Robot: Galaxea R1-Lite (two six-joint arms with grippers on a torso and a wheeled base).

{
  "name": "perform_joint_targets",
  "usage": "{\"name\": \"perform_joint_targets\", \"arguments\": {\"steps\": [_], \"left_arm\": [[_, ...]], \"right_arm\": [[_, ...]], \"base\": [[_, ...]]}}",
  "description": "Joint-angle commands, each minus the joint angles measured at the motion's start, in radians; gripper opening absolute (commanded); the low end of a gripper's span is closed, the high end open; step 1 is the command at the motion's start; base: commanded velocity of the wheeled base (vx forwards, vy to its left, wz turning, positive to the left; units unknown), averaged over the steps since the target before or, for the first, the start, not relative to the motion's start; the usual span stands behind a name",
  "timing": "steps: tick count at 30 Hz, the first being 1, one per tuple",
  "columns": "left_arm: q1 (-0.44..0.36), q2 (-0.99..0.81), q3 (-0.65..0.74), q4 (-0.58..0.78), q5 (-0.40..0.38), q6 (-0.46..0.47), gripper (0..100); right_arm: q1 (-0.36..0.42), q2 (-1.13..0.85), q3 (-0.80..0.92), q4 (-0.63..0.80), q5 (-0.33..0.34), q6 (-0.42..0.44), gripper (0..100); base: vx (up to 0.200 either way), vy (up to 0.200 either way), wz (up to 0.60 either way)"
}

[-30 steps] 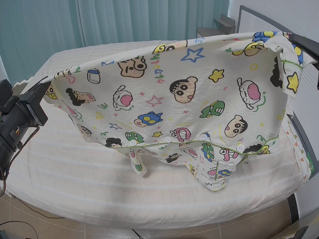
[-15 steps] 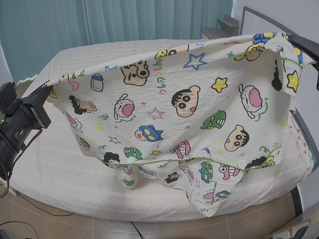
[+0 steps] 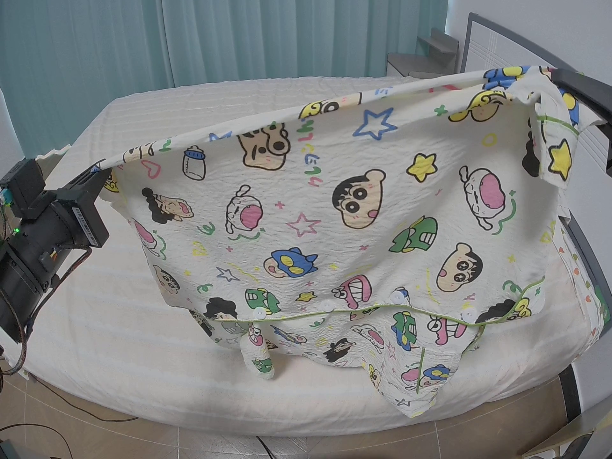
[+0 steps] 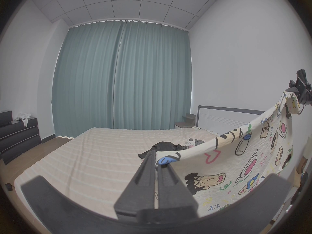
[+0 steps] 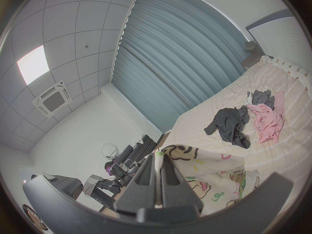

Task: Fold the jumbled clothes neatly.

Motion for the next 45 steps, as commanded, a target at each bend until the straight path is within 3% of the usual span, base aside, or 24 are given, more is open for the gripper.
{"name": "perform_joint_targets", "arguments": {"steps": [1,6,24,36,45], "left_arm": [[0.007,0.013,0.004,0.0,-0.001,0.0,0],[0.01,0.015,0.01,0.0,-0.001,-0.003,0],[0.01,0.009,0.019,-0.002,0.028,-0.002,0],[0.011,0.018,0.013,0.0,0.027,-0.003,0],[0.059,0.019,0.013,0.0,0.024,-0.002,0]], "right_arm": [[0.0,0.001,0.002,-0.001,0.001,0.0,0],[0.0,0.0,-0.003,-0.001,0.002,0.0,0],[0.0,0.001,-0.001,0.001,0.002,0.0,0],[0.0,0.0,0.001,0.001,0.002,0.0,0],[0.0,0.0,0.007,0.001,0.002,0.0,0]], "base": [[0.2,0.0,0.0],[0.2,0.0,0.0],[0.0,0.0,0.0],[0.0,0.2,0.0],[0.0,0.2,0.0]]}}
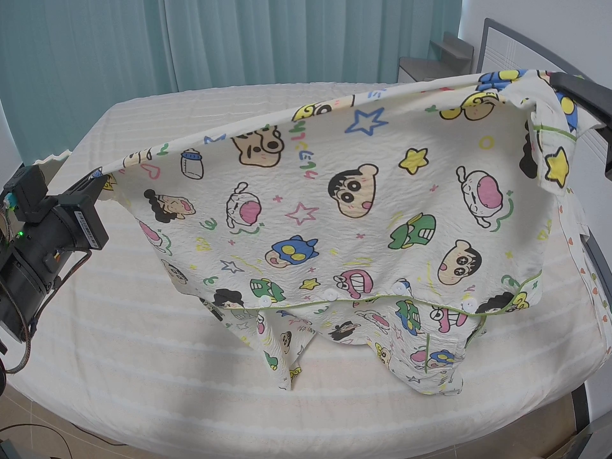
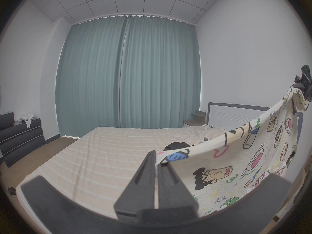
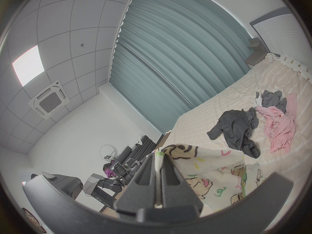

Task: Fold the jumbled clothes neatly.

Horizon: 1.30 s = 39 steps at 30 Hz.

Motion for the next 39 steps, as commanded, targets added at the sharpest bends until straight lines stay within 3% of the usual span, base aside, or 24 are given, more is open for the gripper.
{"name": "perform_joint_targets", "arguments": {"steps": [1,18,39], "left_arm": [[0.03,0.001,0.0,0.0,-0.003,0.001,0],[0.079,-0.022,-0.063,0.0,-0.008,0.004,0],[0.081,-0.033,-0.079,0.004,-0.001,0.01,0]], "right_arm": [[0.0,0.0,0.001,-0.001,0.0,0.0,0],[0.0,0.006,-0.01,0.004,-0.001,-0.009,0],[0.003,0.047,-0.016,0.004,-0.001,-0.064,0]], "base": [[0.0,0.2,0.0],[0.0,0.2,0.0],[0.0,0.2,0.0]]}}
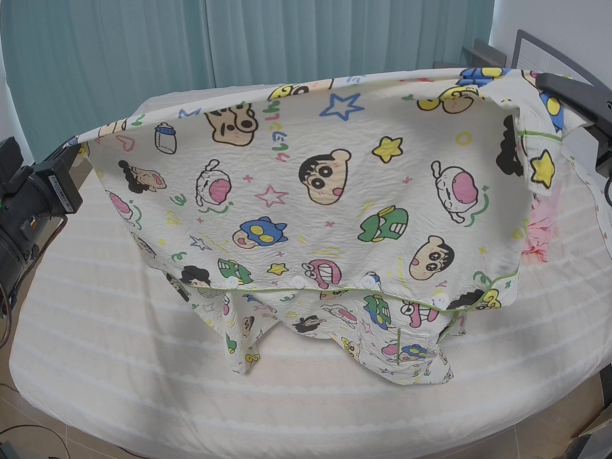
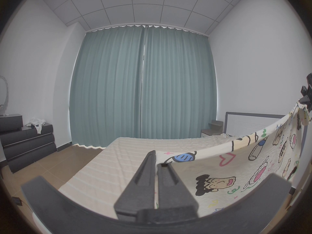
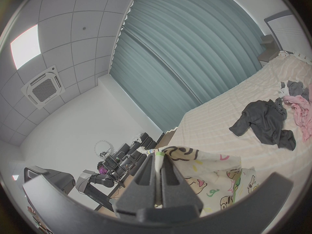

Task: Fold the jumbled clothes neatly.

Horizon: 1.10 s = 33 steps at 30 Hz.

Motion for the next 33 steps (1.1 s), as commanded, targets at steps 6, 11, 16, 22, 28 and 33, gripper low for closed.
{"name": "perform_joint_targets", "arguments": {"steps": [6,11,16,22,28,33], "left_arm": [[0.001,-0.005,-0.007,-0.002,0.003,0.006,0],[0.009,-0.014,-0.007,0.0,0.005,0.006,0],[0.009,-0.017,-0.007,-0.004,0.005,0.006,0],[0.009,-0.018,0.002,-0.005,0.008,0.006,0],[0.009,-0.031,0.011,-0.002,0.01,0.005,0],[0.009,-0.04,0.028,-0.002,0.008,0.006,0]], "right_arm": [[0.0,0.013,0.002,0.0,0.001,0.0,0],[0.0,0.01,0.004,0.0,-0.001,-0.015,0],[0.0,0.006,0.007,0.0,-0.002,-0.015,0],[0.0,0.003,0.015,0.0,-0.002,-0.017,0],[0.0,-0.002,0.019,0.0,-0.004,-0.015,0],[0.0,-0.008,0.028,0.0,-0.004,-0.017,0]], "base": [[0.0,0.2,0.0],[0.0,0.2,0.0],[0.0,0.2,0.0],[0.0,0.067,0.0],[-0.033,0.0,0.0],[-0.2,0.0,0.0]]}}
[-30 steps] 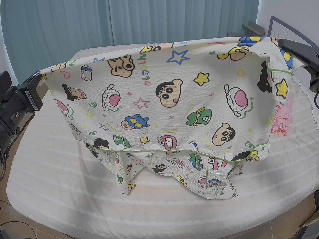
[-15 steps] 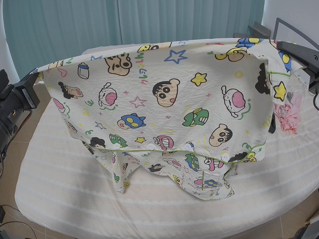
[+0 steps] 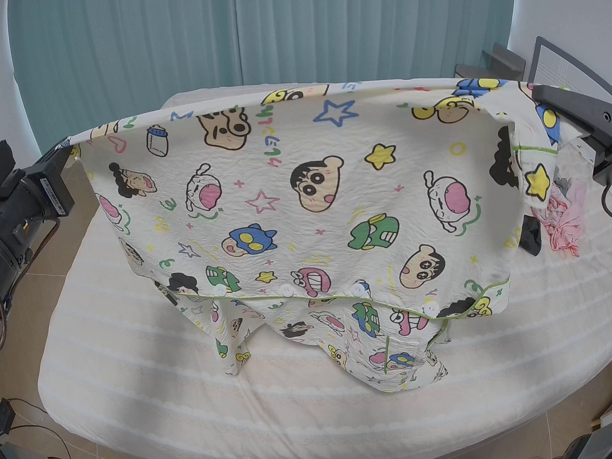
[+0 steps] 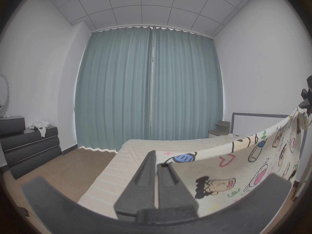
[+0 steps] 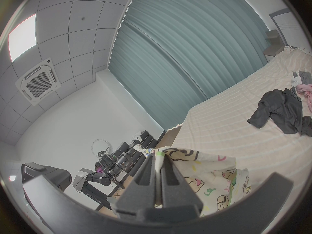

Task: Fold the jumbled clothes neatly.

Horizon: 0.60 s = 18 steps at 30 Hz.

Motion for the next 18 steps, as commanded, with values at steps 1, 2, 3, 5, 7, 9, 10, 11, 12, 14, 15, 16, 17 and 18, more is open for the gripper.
{"name": "perform_joint_targets", "arguments": {"steps": [1,2,3,5,7,9,10,11,12,14,15,16,17,18], "left_arm": [[0.0,-0.011,0.014,0.0,-0.001,0.001,0],[-0.001,-0.017,0.016,0.0,-0.001,0.001,0],[-0.001,-0.022,0.019,0.0,-0.001,0.001,0],[-0.009,-0.037,0.033,-0.002,-0.001,0.001,0],[-0.011,-0.046,0.037,0.0,-0.001,0.001,0],[-0.011,-0.049,0.039,-0.002,-0.001,0.001,0],[-0.011,-0.054,0.037,-0.002,-0.001,0.001,0],[-0.011,-0.062,0.039,0.0,-0.002,0.001,0],[-0.011,-0.069,0.04,0.0,-0.002,0.001,0],[-0.011,-0.086,0.056,-0.002,-0.002,0.001,0],[-0.012,-0.097,0.063,-0.002,-0.004,0.002,0],[-0.011,-0.099,0.065,-0.002,-0.004,0.002,0],[-0.012,-0.128,0.083,0.0,-0.007,0.01,0],[-0.012,-0.128,0.083,0.0,-0.007,0.01,0]], "right_arm": [[0.0,-0.008,0.006,-0.002,0.001,-0.001,0],[0.0,-0.017,0.007,-0.002,0.001,-0.004,0],[0.0,-0.022,0.007,-0.002,0.001,-0.008,0],[0.002,-0.03,0.015,-0.003,0.001,-0.018,0],[0.002,-0.048,0.021,-0.003,0.002,-0.031,0],[0.002,-0.06,0.03,-0.005,0.002,-0.045,0],[0.002,-0.07,0.035,-0.005,0.004,-0.051,0],[0.002,-0.082,0.04,-0.005,0.004,-0.056,0],[0.002,-0.089,0.044,-0.005,0.004,-0.059,0],[0.002,-0.108,0.057,-0.005,0.004,-0.068,0],[0.002,-0.117,0.063,-0.006,0.002,-0.074,0],[0.002,-0.119,0.063,-0.006,0.002,-0.076,0],[0.002,-0.137,0.075,-0.006,0.002,-0.099,0],[0.002,-0.137,0.075,-0.006,0.002,-0.099,0]], "base": [[-0.2,0.0,0.0],[-0.2,0.0,0.0],[-0.2,0.0,0.0],[-0.2,0.0,0.0],[-0.2,0.0,0.0],[-0.2,0.0,0.0],[-0.2,0.0,0.0],[-0.2,0.0,0.0],[-0.2,0.0,0.0],[-0.2,0.0,0.0],[-0.2,0.0,0.0],[-0.2,0.0,0.0],[-0.2,0.0,0.0],[-0.2,0.0,0.0]]}}
